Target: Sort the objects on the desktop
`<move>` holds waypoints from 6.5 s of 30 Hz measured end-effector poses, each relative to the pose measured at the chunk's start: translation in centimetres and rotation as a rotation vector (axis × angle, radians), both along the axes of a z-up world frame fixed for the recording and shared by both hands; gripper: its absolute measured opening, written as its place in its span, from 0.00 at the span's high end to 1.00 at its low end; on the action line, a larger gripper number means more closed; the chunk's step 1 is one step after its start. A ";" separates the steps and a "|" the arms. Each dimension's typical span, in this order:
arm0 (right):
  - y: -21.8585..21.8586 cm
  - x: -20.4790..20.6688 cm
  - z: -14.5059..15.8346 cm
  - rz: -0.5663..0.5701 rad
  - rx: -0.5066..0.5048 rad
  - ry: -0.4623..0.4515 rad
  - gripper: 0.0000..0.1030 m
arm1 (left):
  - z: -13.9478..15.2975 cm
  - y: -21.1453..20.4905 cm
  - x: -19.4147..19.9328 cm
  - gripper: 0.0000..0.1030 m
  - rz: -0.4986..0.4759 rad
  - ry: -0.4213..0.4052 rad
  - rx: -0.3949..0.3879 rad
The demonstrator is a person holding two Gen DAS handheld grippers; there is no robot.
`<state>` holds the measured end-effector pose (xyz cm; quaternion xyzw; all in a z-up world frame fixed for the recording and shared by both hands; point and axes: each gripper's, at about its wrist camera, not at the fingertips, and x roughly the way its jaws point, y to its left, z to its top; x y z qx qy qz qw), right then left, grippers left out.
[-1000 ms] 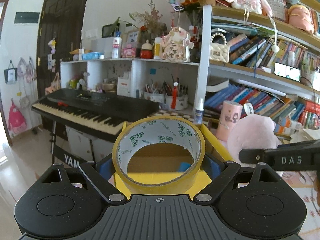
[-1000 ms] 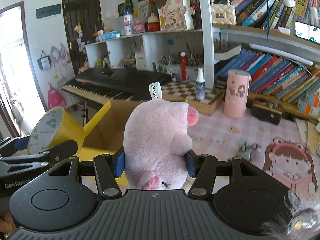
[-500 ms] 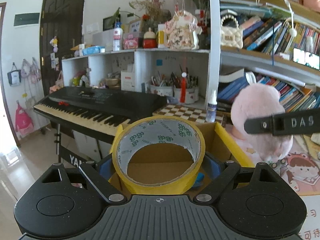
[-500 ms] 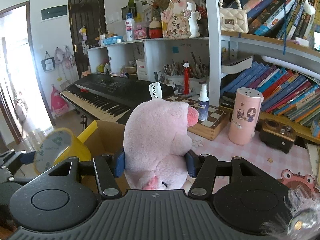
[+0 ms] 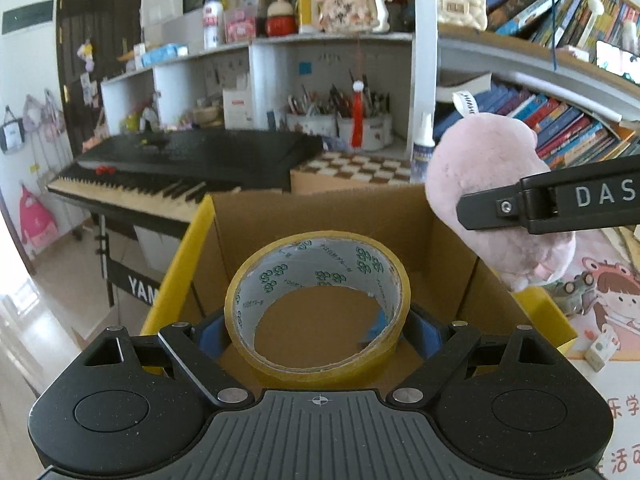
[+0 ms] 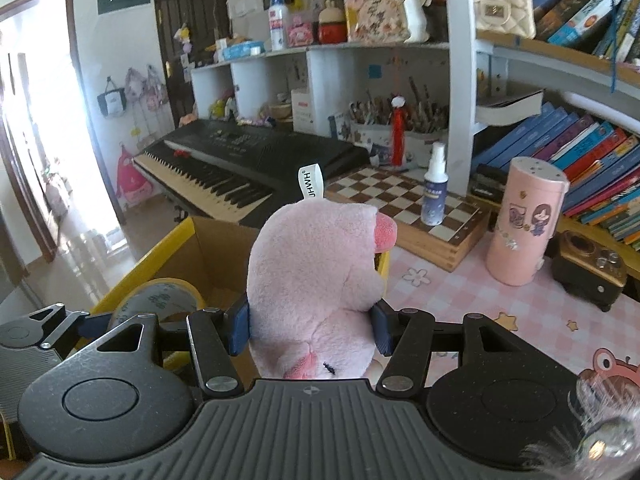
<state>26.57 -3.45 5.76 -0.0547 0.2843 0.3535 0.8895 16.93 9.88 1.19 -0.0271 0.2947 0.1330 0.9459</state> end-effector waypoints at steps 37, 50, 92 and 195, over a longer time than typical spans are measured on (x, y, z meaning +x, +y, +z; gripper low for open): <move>5.9 4.6 -3.4 0.212 -0.233 0.047 0.47 | 0.7 -0.9 -0.4 0.07 -0.010 -0.016 -0.037; 7.2 4.9 -4.6 0.278 -0.303 0.064 0.45 | 1.0 -0.8 -1.6 0.07 0.037 -0.024 -0.041; -4.5 -5.9 2.4 -0.161 0.050 -0.077 0.30 | 4.6 1.5 -9.2 0.07 0.158 -0.170 -0.052; -13.1 -23.2 -7.4 -0.450 -0.164 0.121 0.29 | -1.3 -8.6 -15.2 0.07 -0.220 0.073 -0.076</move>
